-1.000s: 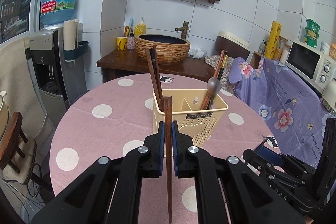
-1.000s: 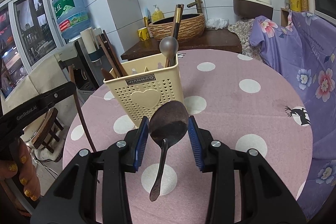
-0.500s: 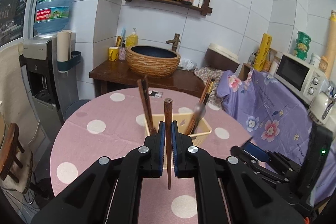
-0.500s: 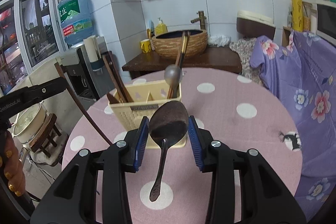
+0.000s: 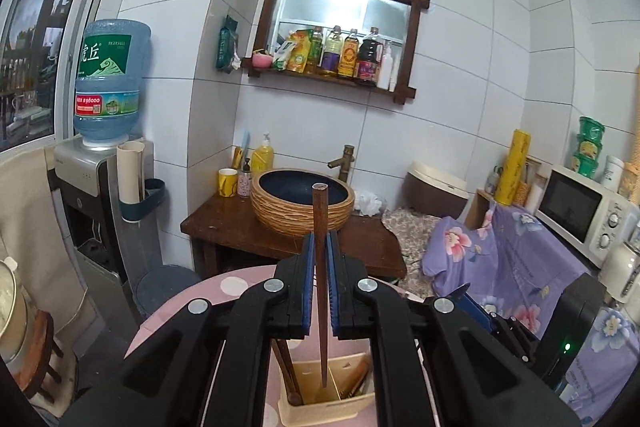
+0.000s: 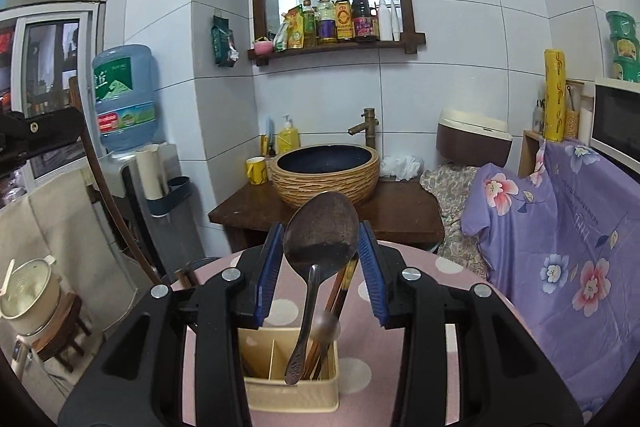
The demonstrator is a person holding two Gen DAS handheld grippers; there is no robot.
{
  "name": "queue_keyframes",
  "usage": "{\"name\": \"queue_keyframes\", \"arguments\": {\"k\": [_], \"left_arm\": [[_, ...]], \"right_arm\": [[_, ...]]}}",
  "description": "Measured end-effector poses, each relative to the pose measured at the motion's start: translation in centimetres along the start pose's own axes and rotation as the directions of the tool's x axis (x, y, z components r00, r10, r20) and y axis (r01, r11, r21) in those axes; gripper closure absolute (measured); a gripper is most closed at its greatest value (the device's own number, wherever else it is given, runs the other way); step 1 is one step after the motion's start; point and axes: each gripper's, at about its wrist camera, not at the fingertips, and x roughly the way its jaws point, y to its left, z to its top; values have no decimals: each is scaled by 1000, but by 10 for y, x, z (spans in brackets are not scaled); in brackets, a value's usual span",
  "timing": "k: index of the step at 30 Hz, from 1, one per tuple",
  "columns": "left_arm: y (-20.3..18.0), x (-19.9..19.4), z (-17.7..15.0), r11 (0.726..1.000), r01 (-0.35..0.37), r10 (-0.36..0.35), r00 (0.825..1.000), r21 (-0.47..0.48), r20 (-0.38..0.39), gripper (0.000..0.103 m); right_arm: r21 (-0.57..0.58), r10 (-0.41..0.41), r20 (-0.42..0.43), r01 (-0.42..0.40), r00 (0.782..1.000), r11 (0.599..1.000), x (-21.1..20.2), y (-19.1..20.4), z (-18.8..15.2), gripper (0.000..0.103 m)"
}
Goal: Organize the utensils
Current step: 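Lift the chopstick and spoon up over the cream basket with both tools, then lower both utensils into the basket and open both tools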
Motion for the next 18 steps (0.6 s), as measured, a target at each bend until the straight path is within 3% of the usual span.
{"name": "queue_keyframes", "arguments": {"k": [8,18], "left_arm": [[12,45,-56,1000,-12,12,997,-1,-70,96],[22,70,-108,1000,-3,7,987,24,-162,96]], "right_arm": [[5,-54,-44,54,998,999,47,-6,-58,64],[-47,-51,-77,47,996,998,54,-4,-113,64]]}}
